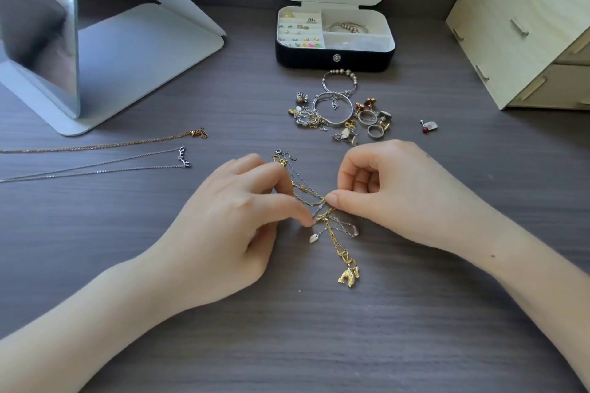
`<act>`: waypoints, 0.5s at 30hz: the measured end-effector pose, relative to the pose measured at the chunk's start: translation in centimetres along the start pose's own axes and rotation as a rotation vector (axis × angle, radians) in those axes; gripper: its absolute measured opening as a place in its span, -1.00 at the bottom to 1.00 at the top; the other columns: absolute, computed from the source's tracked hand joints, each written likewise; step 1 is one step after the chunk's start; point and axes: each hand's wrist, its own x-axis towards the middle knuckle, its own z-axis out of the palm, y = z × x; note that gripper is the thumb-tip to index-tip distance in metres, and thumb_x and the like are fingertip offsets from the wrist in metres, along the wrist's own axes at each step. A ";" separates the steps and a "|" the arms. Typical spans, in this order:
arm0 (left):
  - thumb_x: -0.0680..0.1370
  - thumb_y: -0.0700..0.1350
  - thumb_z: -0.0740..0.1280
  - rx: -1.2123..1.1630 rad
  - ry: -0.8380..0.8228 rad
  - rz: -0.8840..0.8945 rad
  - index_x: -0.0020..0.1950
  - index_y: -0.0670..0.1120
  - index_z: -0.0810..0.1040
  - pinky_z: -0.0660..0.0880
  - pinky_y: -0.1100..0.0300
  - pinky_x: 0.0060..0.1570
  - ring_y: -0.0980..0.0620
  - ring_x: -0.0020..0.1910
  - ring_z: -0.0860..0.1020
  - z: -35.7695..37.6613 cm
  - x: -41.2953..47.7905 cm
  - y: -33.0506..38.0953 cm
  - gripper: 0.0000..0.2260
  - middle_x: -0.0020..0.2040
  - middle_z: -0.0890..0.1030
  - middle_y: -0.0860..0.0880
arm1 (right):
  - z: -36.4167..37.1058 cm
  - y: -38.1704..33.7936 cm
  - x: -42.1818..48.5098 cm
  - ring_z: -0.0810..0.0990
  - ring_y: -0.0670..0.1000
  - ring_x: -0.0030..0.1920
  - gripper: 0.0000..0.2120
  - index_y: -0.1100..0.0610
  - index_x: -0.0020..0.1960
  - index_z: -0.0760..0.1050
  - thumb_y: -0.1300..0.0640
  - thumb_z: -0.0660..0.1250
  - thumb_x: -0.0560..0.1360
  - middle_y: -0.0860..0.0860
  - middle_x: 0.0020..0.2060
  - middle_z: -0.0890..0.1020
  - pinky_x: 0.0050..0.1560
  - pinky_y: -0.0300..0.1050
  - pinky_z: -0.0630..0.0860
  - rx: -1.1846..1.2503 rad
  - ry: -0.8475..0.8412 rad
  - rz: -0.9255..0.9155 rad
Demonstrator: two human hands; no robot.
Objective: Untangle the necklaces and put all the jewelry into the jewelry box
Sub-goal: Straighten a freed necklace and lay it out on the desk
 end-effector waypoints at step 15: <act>0.47 -0.06 0.28 0.068 0.105 -0.063 -0.11 -0.04 0.64 0.31 0.20 -0.22 -0.03 -0.24 0.40 0.1 0.6 0.5 -0.85 -0.18 0.52 0.00 | -1.3 -0.1 -0.3 0.47 -0.19 -0.40 -0.82 -0.03 -0.27 0.56 -0.12 0.44 0.31 -0.14 -0.39 0.60 -0.34 -0.35 0.37 -0.049 -0.181 -0.111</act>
